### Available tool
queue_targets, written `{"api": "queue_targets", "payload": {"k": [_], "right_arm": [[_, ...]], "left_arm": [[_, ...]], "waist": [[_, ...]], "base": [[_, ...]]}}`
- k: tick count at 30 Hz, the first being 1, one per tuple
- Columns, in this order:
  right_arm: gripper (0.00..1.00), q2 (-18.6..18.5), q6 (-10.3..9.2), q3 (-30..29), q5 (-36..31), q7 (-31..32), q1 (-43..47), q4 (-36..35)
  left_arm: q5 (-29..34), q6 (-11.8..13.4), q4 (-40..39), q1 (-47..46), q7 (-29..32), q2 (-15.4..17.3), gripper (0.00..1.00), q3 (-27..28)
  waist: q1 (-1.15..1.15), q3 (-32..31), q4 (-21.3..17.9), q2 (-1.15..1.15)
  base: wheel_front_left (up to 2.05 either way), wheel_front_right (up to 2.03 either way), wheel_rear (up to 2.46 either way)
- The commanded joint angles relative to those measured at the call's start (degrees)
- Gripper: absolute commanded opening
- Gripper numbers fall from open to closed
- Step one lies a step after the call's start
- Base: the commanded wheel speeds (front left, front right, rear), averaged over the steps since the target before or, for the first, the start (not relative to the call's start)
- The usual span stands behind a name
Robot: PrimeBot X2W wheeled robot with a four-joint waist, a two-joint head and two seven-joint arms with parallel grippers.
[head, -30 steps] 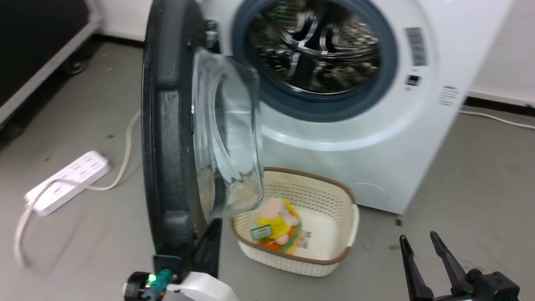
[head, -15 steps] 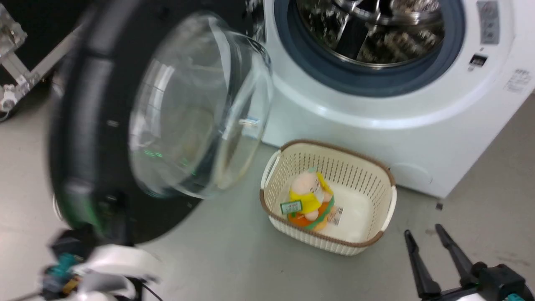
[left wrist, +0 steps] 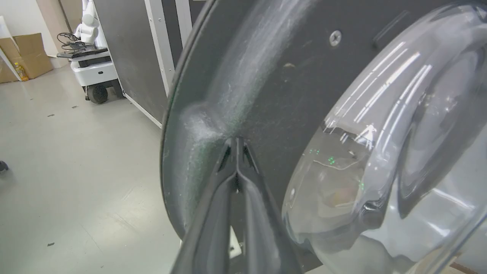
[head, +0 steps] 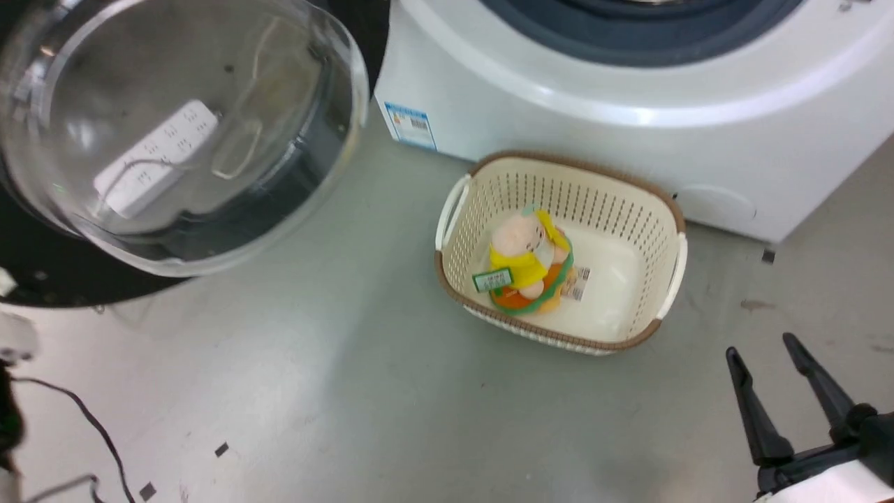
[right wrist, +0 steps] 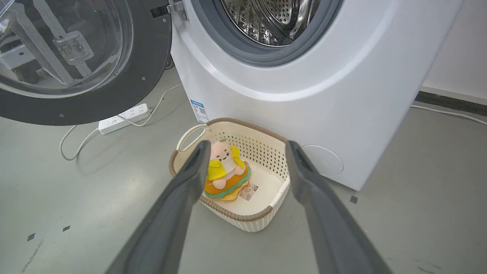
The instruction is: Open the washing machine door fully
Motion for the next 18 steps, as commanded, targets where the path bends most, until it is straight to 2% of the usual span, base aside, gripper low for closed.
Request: {"api": "queue_targets", "payload": {"k": [1,6,11,18], "right_arm": [[1.00,-0.8,0.06,-0.4,0.3,0.4,-0.5,-1.0],[1.00,-1.8,0.06,-1.4,0.4,1.3,-1.1,-2.7],[1.00,-2.0,0.06,-1.4,0.4,1.8,-1.5,-3.3],[1.00,-0.9,0.06,-0.8,0.6,0.9,-2.4,-2.0]], "left_arm": [[-1.0,-0.8,1.9,-2.2,0.4,1.1,0.00,0.8],[-2.4,-3.5,7.8,-7.0,0.7,3.5,0.00,0.8],[-2.4,-5.8,13.4,-11.0,0.2,4.5,0.00,-0.8],[-1.1,-7.8,18.0,-13.0,-3.0,5.3,0.00,-2.4]], "waist": [[-0.01,2.0,-0.2,0.00],[-0.01,4.5,-0.2,0.00],[-0.01,5.3,-0.3,0.00],[-0.01,3.2,-1.5,0.00]], "base": [[0.00,0.00,0.00],[0.00,0.00,0.00],[0.00,0.00,0.00],[0.00,0.00,0.00]]}}
